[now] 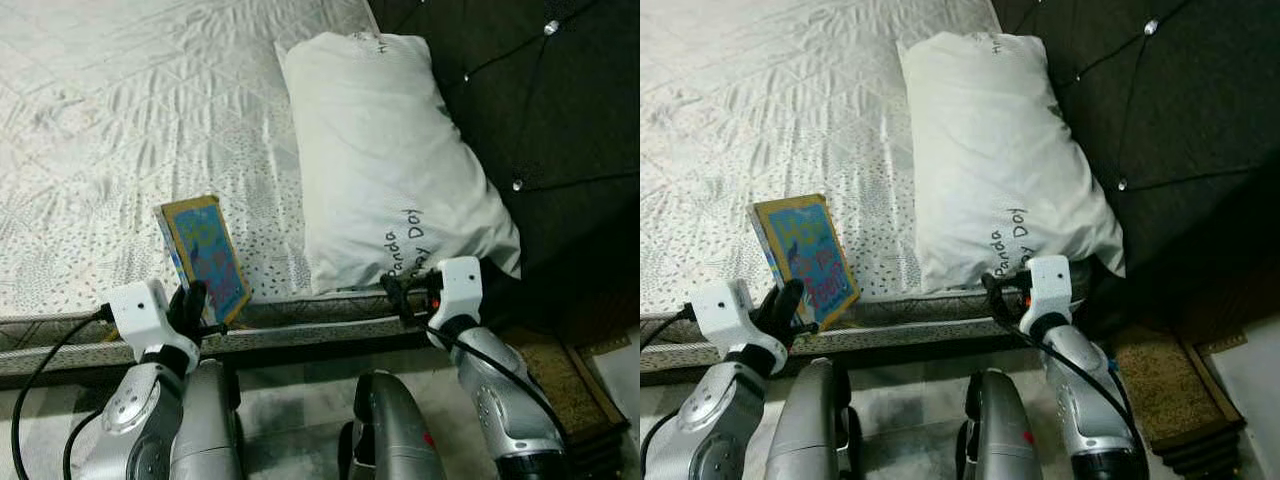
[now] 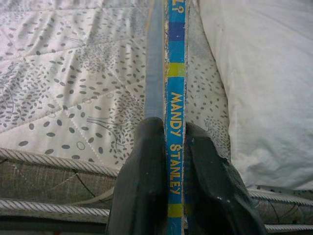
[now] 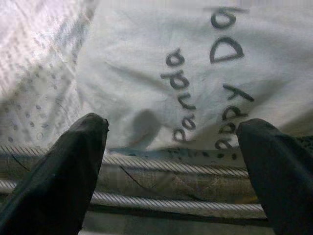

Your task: Clean up the room

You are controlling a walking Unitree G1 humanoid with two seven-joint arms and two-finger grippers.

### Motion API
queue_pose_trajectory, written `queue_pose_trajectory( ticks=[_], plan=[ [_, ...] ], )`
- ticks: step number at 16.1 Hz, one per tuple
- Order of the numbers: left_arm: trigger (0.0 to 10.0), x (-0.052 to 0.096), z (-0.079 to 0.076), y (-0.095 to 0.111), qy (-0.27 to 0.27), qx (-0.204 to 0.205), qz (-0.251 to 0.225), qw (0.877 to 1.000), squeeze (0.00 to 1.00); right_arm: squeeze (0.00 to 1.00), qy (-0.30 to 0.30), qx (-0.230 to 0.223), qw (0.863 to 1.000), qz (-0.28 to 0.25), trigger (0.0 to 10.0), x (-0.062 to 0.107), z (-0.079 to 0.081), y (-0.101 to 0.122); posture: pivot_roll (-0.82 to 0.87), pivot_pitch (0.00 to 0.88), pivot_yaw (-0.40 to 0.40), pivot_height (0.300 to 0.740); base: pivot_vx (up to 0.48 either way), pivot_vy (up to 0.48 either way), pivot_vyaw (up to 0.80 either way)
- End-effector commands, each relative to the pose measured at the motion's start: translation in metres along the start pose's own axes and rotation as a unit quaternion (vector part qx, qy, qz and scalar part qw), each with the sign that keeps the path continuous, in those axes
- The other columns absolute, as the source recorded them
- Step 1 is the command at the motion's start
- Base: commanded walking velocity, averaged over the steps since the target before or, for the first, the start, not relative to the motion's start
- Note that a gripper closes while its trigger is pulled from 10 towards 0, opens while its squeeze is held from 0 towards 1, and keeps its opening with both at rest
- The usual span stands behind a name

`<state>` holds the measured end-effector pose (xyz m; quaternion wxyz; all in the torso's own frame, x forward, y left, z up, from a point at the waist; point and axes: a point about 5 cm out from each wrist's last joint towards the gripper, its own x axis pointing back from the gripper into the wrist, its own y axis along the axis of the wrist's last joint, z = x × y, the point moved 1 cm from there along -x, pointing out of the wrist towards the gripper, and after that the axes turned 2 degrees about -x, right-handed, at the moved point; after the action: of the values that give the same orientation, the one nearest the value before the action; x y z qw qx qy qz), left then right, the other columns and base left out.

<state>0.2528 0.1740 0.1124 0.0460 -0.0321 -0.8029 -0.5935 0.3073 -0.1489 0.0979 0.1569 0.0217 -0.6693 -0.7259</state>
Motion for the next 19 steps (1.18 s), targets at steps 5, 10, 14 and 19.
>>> queue_pose_trajectory(
  ticks=[5,10,14,19],
  plan=[
    [10.0,-0.015,0.009,0.021,0.013,-0.017,-0.036,0.999,0.00,0.00,-0.023,-0.057,0.997,-0.048,10.0,-0.011,-0.011,0.030,-0.04,0.223,-0.082,0.585,0.000,0.000,0.00],
    [10.0,-0.025,0.010,0.025,0.015,-0.020,-0.042,0.999,0.00,0.00,-0.024,-0.090,0.993,-0.070,10.0,-0.018,-0.006,0.043,-0.04,0.200,-0.079,0.585,0.000,0.000,0.00],
    [10.0,-0.037,0.005,0.015,-0.007,-0.011,-0.016,1.000,0.00,0.00,-0.029,-0.093,0.992,-0.076,10.0,-0.023,-0.001,0.048,-0.04,0.194,-0.080,0.585,0.000,0.000,0.00],
    [10.0,-0.070,-0.009,0.009,-0.037,0.002,-0.008,0.999,0.00,0.00,-0.048,-0.067,0.995,-0.054,10.0,-0.003,-0.017,0.036,-0.10,0.199,-0.063,0.585,0.000,0.000,0.00]
  ],
)
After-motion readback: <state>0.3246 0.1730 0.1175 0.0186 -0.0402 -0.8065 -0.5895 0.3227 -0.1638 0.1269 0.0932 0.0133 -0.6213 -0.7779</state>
